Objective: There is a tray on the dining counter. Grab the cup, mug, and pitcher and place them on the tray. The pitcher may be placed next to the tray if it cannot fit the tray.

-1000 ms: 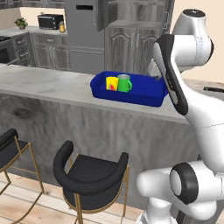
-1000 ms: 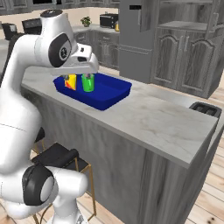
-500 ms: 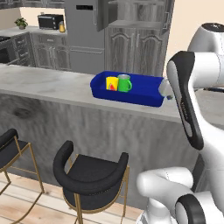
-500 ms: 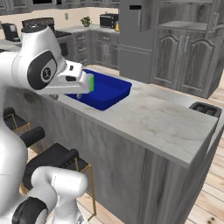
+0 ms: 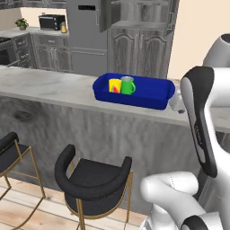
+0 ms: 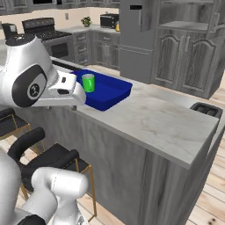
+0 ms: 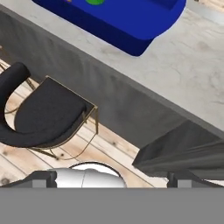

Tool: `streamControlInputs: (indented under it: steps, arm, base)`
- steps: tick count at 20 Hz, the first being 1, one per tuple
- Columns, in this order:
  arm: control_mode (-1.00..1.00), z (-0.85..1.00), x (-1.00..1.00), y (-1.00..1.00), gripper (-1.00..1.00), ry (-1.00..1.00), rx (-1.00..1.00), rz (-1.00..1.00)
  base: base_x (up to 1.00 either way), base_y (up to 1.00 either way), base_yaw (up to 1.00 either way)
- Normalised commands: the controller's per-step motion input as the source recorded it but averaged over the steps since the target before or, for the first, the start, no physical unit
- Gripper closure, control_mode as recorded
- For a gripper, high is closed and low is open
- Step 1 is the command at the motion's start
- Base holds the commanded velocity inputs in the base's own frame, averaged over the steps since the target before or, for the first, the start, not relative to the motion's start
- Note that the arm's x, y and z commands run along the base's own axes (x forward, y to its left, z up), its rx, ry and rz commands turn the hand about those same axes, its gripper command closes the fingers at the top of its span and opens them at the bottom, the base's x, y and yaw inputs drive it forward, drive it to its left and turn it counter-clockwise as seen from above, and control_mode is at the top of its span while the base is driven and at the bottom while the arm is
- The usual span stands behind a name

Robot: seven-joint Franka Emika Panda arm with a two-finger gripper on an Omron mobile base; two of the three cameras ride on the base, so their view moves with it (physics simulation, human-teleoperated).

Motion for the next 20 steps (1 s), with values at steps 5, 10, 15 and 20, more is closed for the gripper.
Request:
streamControlInputs:
  steps: [5,10,15,20]
  arm:
    - [1.0,0.0,0.0,0.0,-1.0,0.0,0.0,0.0]
    - [1.0,0.0,0.0,0.0,-1.0,0.0,0.0,0.0]
    - [1.0,0.0,0.0,0.0,-1.0,0.0,0.0,0.0]
    - [1.0,0.0,0.0,0.0,-1.0,0.0,0.0,0.0]
  base:
    - [-0.74,-0.28,-0.11]
    - [-0.91,-0.9,-0.09]
    - [-0.57,-1.0,-0.01]
    - [-0.2,-1.0,-0.1]
